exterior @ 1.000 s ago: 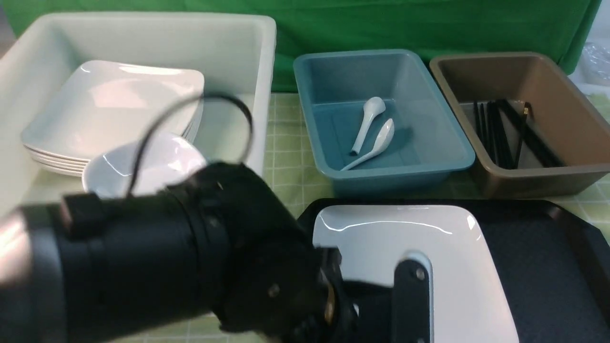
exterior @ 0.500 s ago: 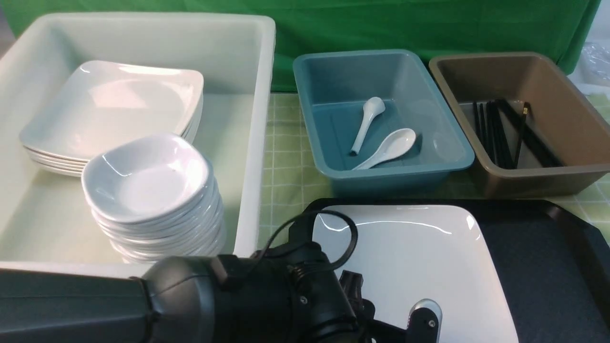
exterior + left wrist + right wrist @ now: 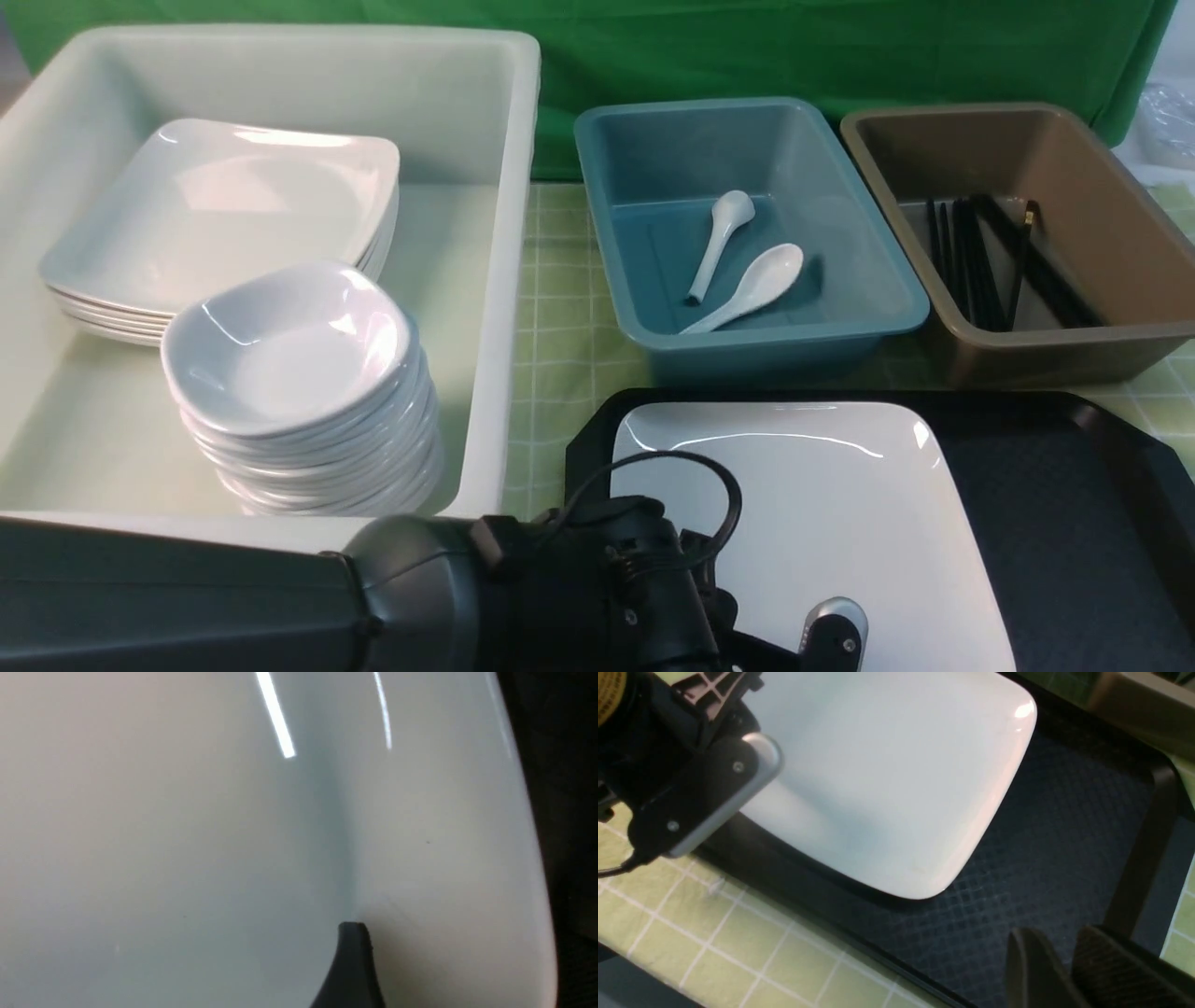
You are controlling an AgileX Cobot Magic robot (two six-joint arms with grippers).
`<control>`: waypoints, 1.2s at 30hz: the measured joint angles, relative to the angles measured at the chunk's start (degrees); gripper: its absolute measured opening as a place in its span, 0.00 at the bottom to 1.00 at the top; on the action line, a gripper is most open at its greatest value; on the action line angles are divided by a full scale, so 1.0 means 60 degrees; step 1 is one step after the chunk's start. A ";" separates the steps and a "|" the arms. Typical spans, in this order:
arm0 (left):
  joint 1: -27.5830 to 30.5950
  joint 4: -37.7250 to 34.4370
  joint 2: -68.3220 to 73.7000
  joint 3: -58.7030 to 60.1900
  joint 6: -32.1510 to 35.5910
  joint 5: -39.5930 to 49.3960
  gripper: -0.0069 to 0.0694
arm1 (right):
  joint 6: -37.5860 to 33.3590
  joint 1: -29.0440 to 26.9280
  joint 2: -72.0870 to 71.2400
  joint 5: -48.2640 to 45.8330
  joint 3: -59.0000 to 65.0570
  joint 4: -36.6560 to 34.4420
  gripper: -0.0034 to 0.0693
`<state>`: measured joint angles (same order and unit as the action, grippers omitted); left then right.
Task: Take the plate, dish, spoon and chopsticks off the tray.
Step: Use the left arm to grab a plate from the dinner plate, then use the left arm to put the plate into the large storage box on the left
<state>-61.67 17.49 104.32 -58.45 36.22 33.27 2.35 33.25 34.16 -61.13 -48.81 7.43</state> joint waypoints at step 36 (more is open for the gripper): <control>-0.1231 -0.2914 -0.5246 0.0199 -0.0322 0.1299 0.13 | 0.0703 0.0000 0.0000 -0.0009 -0.1038 0.1157 0.21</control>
<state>-69.06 0.00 72.85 -57.26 34.29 41.06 6.57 33.25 34.16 -61.19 -55.04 14.37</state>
